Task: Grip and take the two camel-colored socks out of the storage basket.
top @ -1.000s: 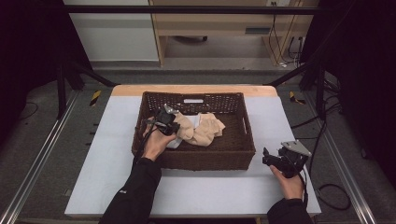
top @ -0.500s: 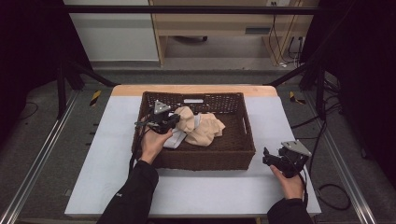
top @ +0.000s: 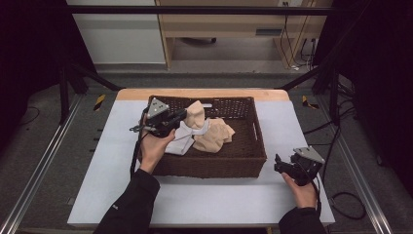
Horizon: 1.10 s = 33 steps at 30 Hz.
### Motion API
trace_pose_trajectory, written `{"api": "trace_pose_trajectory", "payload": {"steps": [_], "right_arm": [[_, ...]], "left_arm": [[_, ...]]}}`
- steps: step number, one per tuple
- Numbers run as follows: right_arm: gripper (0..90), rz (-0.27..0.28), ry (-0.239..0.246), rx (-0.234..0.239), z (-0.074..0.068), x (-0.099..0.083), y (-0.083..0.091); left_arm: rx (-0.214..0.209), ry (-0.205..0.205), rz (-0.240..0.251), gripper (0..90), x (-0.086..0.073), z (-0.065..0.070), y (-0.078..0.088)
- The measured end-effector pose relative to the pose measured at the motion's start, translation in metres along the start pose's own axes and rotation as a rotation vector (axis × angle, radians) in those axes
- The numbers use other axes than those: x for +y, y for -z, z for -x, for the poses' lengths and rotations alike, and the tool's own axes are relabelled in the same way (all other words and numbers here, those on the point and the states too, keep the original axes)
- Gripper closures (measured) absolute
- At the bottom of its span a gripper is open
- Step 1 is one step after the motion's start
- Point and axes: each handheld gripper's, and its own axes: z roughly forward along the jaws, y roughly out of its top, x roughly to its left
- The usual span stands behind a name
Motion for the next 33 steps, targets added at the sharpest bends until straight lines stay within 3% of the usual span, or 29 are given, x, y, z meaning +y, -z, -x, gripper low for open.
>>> {"api": "trace_pose_trajectory", "payload": {"steps": [4, 7, 16, 33], "right_arm": [[4.0, -0.009, -0.005, -0.003, -0.001, 0.000, 0.000], [4.0, -0.004, -0.001, 0.000, 0.000, 0.000, 0.001], [4.0, -0.001, 0.000, -0.006, 0.000, 0.000, 0.001], [4.0, -0.008, 0.003, -0.012, 0.000, 0.000, 0.001]], "left_arm": [[0.009, -0.042, 0.002, 82.9, 0.009, 0.008, 0.015], [0.000, -0.036, 0.016, 82.9, 0.013, 0.011, 0.027], [-0.089, -0.051, 0.062, 83.0, 0.021, 0.027, 0.070], [-0.196, -0.094, 0.084, 83.0, -0.012, 0.051, 0.134]]}}
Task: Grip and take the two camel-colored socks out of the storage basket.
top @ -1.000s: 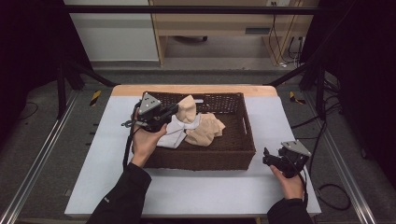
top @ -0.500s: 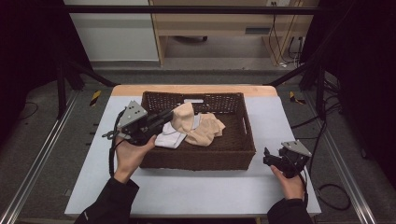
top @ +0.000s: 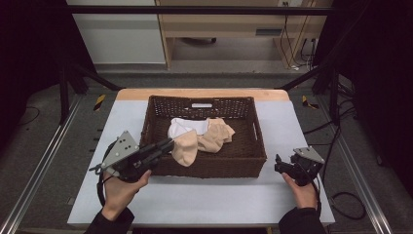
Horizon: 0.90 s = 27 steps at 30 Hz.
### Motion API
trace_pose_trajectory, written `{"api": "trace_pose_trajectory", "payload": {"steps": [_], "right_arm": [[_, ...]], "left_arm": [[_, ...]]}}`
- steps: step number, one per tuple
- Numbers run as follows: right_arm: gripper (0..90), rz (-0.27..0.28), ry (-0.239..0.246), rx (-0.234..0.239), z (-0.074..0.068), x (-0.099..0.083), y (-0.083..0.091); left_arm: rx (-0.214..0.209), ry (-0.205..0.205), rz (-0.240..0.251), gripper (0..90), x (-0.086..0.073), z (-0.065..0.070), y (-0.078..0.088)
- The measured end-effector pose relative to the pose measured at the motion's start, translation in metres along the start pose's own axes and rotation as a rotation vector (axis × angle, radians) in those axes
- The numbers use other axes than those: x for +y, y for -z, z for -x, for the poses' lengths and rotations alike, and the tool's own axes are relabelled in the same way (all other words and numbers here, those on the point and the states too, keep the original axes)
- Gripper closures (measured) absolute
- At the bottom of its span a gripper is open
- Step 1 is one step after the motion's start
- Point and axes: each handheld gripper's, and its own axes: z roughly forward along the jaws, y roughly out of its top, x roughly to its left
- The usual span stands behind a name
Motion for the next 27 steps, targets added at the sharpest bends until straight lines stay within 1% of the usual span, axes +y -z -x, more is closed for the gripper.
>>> {"api": "trace_pose_trajectory", "payload": {"steps": [2, 4, 6, 8, 9, 10, 13, 16, 20, 23, 27], "right_arm": [[3.9, 0.004, 0.004, -0.002, 0.000, 0.000, 0.000], [4.0, 0.002, 0.000, 0.001, 0.000, 0.000, 0.000], [3.9, 0.005, 0.001, 0.001, 0.000, 0.000, 0.000], [3.9, -0.001, 0.003, 0.000, 0.000, 0.000, 0.000], [4.0, -0.001, -0.001, 0.002, 0.000, 0.000, 0.000], [4.1, 0.001, 0.004, 0.002, 0.000, 0.000, 0.000], [4.1, 0.010, -0.002, 0.001, 0.000, 0.001, 0.002], [4.0, 0.010, -0.006, 0.001, 0.001, 0.001, 0.002], [4.0, 0.008, -0.004, 0.000, 0.002, 0.001, 0.002], [4.1, 0.002, -0.005, -0.001, 0.001, 0.000, 0.002], [4.0, 0.004, -0.005, -0.001, 0.001, 0.000, 0.002]], "left_arm": [[-0.012, -0.007, 0.001, 82.9, -0.003, 0.004, 0.004], [-0.035, -0.013, 0.001, 82.9, -0.009, 0.009, 0.009], [-0.045, -0.018, 0.000, 82.9, -0.013, 0.013, 0.012], [-0.051, -0.031, -0.018, 82.9, -0.015, 0.016, 0.014], [-0.051, -0.039, -0.018, 82.9, -0.017, 0.018, 0.015], [-0.055, -0.040, -0.020, 83.0, -0.018, 0.019, 0.015], [-0.076, -0.040, -0.046, 83.0, -0.023, 0.025, 0.013], [-0.095, -0.051, -0.095, 82.9, -0.032, 0.031, 0.010], [-0.110, -0.041, -0.151, 82.9, -0.045, 0.033, 0.004], [-0.126, -0.031, -0.202, 82.9, -0.054, 0.033, -0.004], [-0.135, -0.025, -0.298, 82.9, -0.073, 0.034, -0.021]]}}
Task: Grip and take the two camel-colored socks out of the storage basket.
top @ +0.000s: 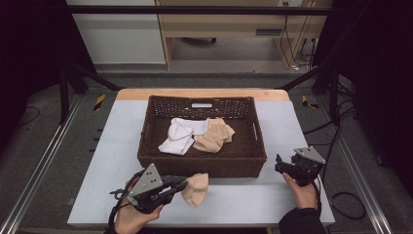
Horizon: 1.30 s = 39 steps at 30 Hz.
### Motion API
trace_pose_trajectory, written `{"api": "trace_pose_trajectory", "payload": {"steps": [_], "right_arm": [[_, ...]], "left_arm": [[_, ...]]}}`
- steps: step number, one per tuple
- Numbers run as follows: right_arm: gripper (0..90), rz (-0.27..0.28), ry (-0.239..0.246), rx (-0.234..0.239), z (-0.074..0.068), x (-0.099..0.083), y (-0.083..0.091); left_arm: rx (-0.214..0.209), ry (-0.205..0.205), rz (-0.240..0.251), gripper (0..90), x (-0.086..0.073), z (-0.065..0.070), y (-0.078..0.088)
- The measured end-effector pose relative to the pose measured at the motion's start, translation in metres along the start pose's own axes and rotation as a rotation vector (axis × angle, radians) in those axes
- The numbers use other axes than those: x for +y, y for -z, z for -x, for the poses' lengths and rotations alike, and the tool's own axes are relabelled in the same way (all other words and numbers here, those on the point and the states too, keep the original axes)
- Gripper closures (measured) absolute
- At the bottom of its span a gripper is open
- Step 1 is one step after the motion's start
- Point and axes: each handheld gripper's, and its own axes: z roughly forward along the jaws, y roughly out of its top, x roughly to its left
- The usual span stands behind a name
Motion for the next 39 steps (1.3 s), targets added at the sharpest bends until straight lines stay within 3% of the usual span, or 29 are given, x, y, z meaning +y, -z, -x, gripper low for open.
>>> {"api": "trace_pose_trajectory", "payload": {"steps": [7, 14, 17, 22, 31, 35, 39], "right_arm": [[4.0, -0.007, 0.008, -0.001, 0.000, 0.000, -0.001], [4.1, -0.010, 0.008, 0.000, -0.001, 0.000, -0.001], [4.1, -0.012, 0.007, 0.001, -0.001, 0.000, -0.001], [4.1, -0.010, 0.008, -0.001, 0.000, 0.000, -0.001], [4.0, -0.008, 0.005, -0.002, 0.000, 0.000, -0.001], [4.0, -0.004, 0.006, -0.004, 0.000, 0.000, -0.002], [3.9, -0.010, 0.007, -0.009, 0.000, -0.001, -0.003]], "left_arm": [[0.006, 0.017, -0.129, 82.7, -0.024, -0.010, -0.032], [0.014, 0.029, -0.206, 81.0, -0.040, -0.015, -0.050], [0.025, 0.022, -0.214, 76.5, -0.042, -0.016, -0.051], [0.039, 0.012, -0.177, 58.6, -0.036, -0.013, -0.046], [0.087, 0.014, -0.057, 50.2, -0.011, -0.016, -0.024], [0.076, 0.021, -0.031, 49.0, 0.000, -0.017, -0.022], [0.075, -0.001, 0.013, 48.0, 0.019, -0.016, -0.023]]}}
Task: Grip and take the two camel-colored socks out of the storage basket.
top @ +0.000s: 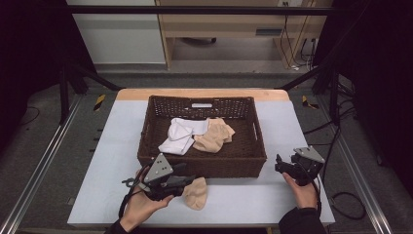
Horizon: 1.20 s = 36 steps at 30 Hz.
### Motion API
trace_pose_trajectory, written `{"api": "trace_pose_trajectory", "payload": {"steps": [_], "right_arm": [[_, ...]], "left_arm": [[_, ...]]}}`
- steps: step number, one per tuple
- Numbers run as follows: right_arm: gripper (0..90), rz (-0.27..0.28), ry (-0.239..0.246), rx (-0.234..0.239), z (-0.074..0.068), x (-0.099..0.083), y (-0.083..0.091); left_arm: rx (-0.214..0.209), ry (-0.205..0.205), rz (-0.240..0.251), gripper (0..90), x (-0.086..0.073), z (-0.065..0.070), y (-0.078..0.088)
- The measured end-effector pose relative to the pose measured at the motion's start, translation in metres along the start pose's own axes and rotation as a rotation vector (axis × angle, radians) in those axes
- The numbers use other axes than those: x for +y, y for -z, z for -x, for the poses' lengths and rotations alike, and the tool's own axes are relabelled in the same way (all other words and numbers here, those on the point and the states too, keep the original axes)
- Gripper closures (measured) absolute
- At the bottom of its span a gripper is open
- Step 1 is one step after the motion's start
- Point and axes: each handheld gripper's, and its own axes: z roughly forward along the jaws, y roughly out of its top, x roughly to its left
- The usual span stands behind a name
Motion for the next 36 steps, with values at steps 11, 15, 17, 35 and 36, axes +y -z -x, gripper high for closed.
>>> {"api": "trace_pose_trajectory", "payload": {"steps": [11, 15, 17, 35, 36], "right_arm": [[3.8, 0.011, -0.004, -0.004, 0.001, 0.001, 0.001], [3.7, 0.012, -0.003, -0.006, 0.001, 0.001, 0.000], [3.8, 0.015, 0.002, -0.005, 0.001, 0.001, 0.000], [3.9, 0.009, 0.006, -0.004, 0.001, 0.002, -0.003], [3.8, 0.010, 0.007, -0.004, 0.001, 0.002, -0.003]], "left_arm": [[0.044, 0.021, 0.089, 47.9, 0.056, -0.013, -0.014], [0.077, 0.030, 0.104, 47.8, 0.071, -0.021, -0.027], [0.099, 0.036, 0.104, 47.8, 0.076, -0.025, -0.034], [0.240, 0.115, 0.093, 49.4, 0.099, -0.068, -0.096], [0.261, 0.111, 0.082, 49.4, 0.098, -0.071, -0.101]]}}
